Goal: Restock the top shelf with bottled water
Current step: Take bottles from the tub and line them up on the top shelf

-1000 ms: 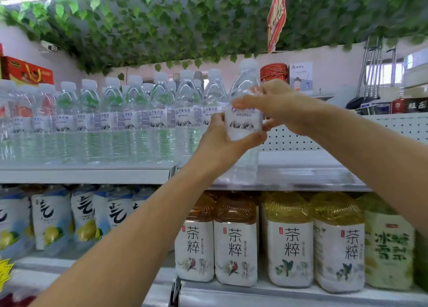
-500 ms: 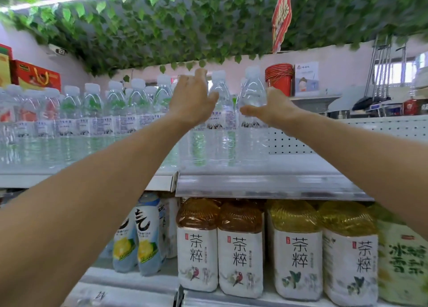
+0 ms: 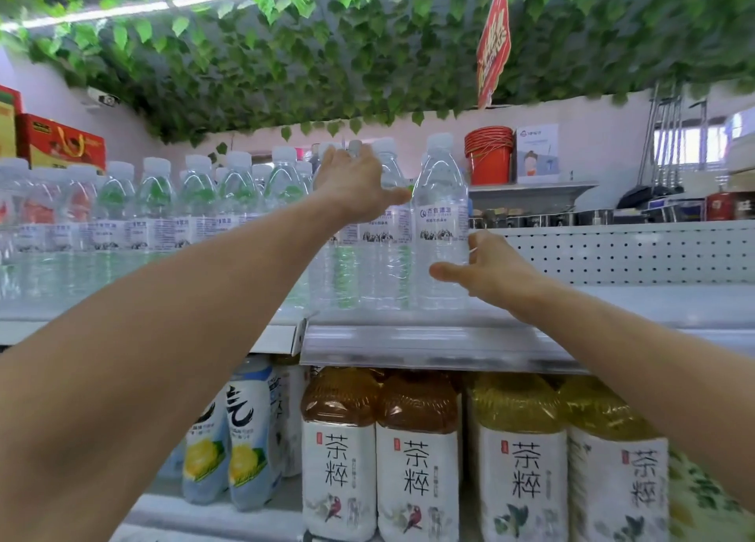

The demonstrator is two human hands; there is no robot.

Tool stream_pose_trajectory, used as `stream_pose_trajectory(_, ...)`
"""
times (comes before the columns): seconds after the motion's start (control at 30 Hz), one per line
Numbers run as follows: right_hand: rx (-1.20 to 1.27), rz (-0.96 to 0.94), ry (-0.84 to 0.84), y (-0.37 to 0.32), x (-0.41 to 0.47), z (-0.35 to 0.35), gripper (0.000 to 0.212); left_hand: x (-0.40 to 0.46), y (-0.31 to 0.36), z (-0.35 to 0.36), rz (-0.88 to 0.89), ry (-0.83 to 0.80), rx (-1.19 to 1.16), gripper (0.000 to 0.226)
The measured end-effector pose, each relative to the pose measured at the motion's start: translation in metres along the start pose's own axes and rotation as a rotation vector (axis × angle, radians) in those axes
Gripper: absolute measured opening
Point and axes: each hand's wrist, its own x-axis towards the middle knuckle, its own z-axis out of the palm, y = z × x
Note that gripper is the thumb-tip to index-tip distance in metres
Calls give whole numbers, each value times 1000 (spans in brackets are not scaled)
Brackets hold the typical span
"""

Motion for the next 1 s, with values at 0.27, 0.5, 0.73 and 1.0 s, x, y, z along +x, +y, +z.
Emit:
stream_pose_trajectory(0.27, -49, -30, -8, -4, 4, 7, 49, -2, -2, -1, 18, 33, 72, 76)
stream_pose_trajectory(0.5, -50, -20, -6, -2, 3, 9, 51, 5, -7, 13, -12, 71, 10, 89)
stream_pose_trajectory(0.73, -278, -45, 30, -9, -22, 5, 65, -42, -7, 24, 77, 155, -44, 78)
stream_pose_trajectory(1.0, -489, -361, 315, -18, -117, 16, 29, -187, -21, 49, 110, 199, -422, 44)
